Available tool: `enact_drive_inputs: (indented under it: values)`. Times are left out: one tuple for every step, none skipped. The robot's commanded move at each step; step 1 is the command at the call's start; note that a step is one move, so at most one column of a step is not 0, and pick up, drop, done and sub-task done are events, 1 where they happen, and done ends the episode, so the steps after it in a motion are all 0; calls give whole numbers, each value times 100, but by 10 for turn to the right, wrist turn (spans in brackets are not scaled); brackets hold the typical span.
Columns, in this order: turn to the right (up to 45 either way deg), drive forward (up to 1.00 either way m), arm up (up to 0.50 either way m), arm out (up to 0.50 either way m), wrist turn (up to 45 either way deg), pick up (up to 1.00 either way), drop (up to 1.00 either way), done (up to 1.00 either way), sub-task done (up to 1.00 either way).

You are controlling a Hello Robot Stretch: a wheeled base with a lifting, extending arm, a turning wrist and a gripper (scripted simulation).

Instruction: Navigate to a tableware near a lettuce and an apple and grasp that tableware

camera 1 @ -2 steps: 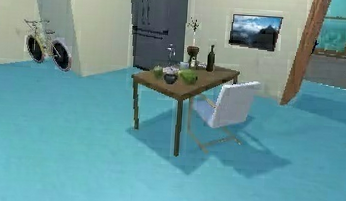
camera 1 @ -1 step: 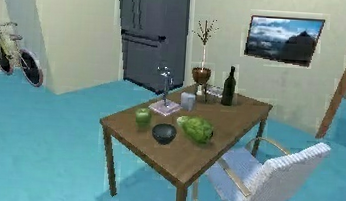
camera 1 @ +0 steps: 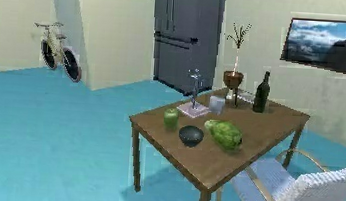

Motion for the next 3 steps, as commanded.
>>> enact_drive_inputs:
  values:
    - [0, 10, 0, 0, 0, 0, 0, 0, 0]
    - [-450, 0, 0, 0, 0, 0, 0, 0, 0]
    - [-240, 0, 0, 0, 0, 0, 0, 0, 0]
